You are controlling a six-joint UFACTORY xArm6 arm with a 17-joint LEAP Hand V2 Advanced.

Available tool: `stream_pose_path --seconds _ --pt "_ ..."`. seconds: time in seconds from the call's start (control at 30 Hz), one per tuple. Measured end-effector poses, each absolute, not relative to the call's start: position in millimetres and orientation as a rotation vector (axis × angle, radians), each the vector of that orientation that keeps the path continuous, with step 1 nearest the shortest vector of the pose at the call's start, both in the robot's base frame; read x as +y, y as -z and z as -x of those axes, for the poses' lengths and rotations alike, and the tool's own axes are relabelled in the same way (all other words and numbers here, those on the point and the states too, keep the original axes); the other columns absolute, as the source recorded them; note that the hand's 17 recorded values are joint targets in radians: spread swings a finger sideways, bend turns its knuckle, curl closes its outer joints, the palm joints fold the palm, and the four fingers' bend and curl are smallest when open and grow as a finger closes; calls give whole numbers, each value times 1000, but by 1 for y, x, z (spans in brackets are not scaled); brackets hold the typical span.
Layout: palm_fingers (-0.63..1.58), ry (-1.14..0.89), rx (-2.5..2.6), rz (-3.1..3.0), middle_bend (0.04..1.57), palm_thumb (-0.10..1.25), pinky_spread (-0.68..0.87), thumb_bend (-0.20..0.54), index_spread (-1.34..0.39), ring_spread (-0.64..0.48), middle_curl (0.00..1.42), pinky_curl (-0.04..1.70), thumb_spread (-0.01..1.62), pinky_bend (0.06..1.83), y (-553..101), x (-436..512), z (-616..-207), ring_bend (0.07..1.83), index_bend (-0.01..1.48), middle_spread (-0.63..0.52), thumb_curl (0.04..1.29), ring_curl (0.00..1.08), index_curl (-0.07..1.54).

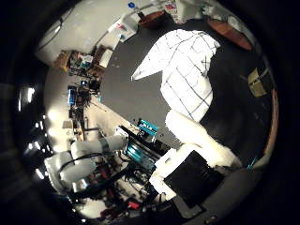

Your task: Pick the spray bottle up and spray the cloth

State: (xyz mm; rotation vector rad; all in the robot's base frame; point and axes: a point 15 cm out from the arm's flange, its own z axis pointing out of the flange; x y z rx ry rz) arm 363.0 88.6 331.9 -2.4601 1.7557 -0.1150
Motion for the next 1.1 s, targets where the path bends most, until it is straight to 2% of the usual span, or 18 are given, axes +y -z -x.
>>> stream_pose_path --seconds 0.33,0.73,1.1 --pt "312 108 1762 2444 205 684 358 -19 -401 98 364 239 1122 187 -336 89 -360 196 181 -28 296 227 356" --pt "293 197 1836 2267 206 678 357 -21 -388 98 364 261 1124 198 -378 60 -352 212 162 -20 295 241 322" --pt "271 208 1935 2175 217 657 359 -20 -383 114 363 289 1122 207 -371 28 -322 231 161 -12 297 253 290"
